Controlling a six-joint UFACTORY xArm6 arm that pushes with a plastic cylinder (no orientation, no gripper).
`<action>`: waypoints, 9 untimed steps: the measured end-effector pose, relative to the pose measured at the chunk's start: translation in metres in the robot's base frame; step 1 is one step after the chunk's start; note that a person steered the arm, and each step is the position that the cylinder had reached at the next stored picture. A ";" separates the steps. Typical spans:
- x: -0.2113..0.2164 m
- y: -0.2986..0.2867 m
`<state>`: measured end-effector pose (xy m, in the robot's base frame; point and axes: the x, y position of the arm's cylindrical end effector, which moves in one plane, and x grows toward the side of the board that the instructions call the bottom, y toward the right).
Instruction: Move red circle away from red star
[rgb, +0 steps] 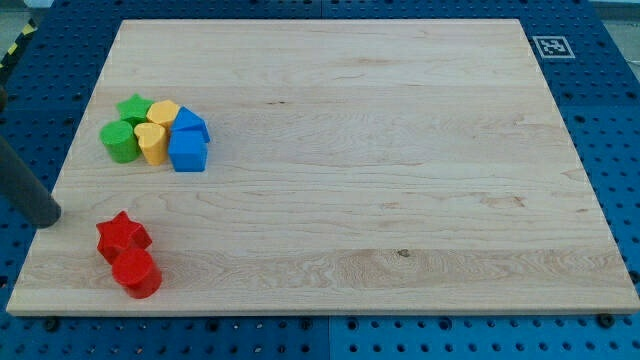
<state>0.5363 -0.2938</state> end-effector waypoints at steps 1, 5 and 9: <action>0.029 0.006; 0.076 0.062; 0.078 0.078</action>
<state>0.6145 -0.2157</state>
